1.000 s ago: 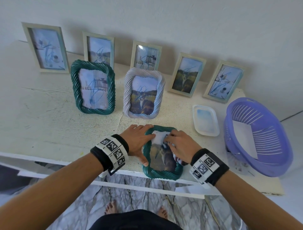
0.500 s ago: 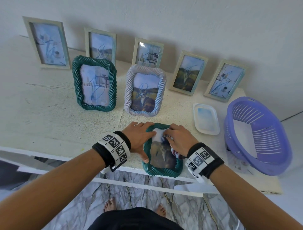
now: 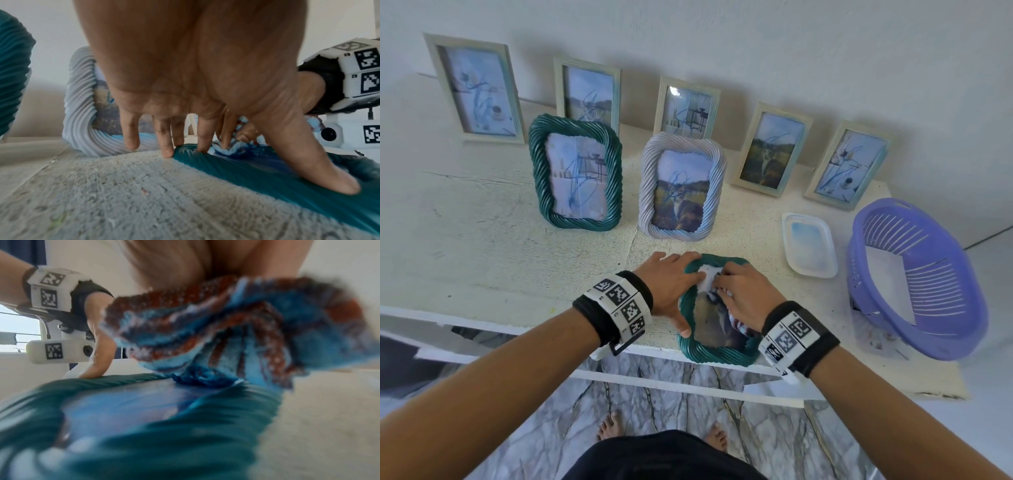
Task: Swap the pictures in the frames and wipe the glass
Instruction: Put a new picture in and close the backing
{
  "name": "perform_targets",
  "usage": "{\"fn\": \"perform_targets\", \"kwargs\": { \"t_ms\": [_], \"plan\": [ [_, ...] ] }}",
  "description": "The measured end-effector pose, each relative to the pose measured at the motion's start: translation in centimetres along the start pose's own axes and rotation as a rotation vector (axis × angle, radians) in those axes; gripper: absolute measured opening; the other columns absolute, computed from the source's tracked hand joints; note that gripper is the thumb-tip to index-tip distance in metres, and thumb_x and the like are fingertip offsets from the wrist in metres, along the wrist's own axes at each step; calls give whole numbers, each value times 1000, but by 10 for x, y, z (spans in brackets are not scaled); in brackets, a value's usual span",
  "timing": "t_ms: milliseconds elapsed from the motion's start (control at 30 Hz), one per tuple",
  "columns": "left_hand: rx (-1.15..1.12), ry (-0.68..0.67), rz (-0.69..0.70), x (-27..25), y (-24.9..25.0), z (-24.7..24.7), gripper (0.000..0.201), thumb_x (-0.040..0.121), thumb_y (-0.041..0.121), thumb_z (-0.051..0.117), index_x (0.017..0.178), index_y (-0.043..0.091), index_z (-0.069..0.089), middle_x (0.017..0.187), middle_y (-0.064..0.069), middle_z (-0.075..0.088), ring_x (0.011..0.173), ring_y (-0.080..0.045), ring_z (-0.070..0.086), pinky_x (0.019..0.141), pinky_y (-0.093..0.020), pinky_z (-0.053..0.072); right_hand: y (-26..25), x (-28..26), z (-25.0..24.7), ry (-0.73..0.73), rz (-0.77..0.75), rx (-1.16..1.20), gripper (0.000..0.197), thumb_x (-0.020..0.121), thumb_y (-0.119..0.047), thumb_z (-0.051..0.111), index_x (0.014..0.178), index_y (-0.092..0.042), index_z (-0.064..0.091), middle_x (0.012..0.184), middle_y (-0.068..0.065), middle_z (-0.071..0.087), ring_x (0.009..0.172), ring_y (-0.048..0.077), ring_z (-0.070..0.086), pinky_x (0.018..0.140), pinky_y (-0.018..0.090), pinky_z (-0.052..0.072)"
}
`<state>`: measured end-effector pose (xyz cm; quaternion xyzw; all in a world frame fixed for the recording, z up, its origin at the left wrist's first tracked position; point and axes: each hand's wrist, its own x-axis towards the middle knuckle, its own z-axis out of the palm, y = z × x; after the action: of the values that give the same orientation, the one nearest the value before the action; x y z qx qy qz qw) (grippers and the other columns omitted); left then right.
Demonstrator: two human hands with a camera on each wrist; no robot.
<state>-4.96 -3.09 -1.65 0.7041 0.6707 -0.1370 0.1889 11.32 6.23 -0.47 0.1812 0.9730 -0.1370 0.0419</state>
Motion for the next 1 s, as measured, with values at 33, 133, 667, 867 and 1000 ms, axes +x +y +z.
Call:
{"fn": "perform_targets", "kwargs": {
  "t_ms": [33,133,667,867,1000],
  "plan": [
    [3,-2,1,0,0,0,112,60,78,68,149,23,28,159,-7,8,139,-31,27,113,-49,26,-7,-3,2,31,-60,-2,19,76,0,71,93,-7,74,89,10,65,80,27,59,71,36,50],
    [14,1,1,0,1,0,113,60,78,68,149,23,26,159,-6,7,140,-30,26,114,-48,24,-18,-22,14,-114,-120,9,23,82,-3,61,101,-9,73,104,8,65,85,29,55,78,34,41],
    [18,4,18,0,0,0,110,62,78,68,149,23,28,159,-8,8,140,-29,26,114,-47,24,0,-29,25,-97,-128,72,23,80,-4,64,97,-15,75,102,5,66,77,29,55,75,34,44],
    [17,21,19,2,-1,3,109,59,80,66,146,23,32,157,-8,11,137,-30,30,113,-47,25,21,6,4,-68,20,-77,31,93,-9,48,118,-14,66,116,5,61,106,25,54,90,30,31],
    [-9,38,19,3,-2,4,114,57,79,68,148,24,27,157,-6,13,137,-29,30,114,-43,23,13,15,7,-63,6,-72,27,94,-10,49,114,-12,67,118,5,62,104,22,53,89,28,28]
  ]
}}
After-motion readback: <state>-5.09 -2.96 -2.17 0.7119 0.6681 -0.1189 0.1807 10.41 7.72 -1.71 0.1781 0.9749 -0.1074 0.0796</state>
